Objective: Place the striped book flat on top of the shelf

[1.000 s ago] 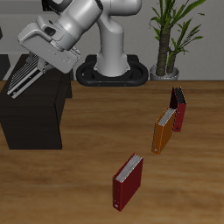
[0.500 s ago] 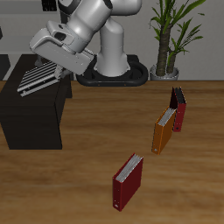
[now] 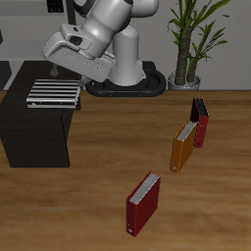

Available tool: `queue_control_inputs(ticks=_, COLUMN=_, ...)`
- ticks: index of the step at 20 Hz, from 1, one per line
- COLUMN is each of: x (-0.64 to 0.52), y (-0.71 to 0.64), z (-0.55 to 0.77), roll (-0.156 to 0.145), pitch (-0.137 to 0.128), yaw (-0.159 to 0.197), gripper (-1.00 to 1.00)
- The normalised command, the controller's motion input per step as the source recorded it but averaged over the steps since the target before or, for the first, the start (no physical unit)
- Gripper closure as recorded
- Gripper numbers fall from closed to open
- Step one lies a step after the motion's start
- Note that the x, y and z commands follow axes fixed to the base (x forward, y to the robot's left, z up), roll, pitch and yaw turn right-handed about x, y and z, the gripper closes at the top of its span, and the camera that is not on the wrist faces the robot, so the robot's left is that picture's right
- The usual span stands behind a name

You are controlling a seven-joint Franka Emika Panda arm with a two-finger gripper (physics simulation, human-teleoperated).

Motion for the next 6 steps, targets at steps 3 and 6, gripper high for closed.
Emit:
queue_control_inputs(ticks=3, x=0.03, y=0.03, z=-0.11, roll=0.024, pitch=0.044, yaw=-0.030, gripper=-1.00)
queue_control_inputs(ticks=6, x=-0.05, y=0.06, z=-0.03, roll=0.031, pitch=0.008, yaw=-0.022, gripper=-1.00)
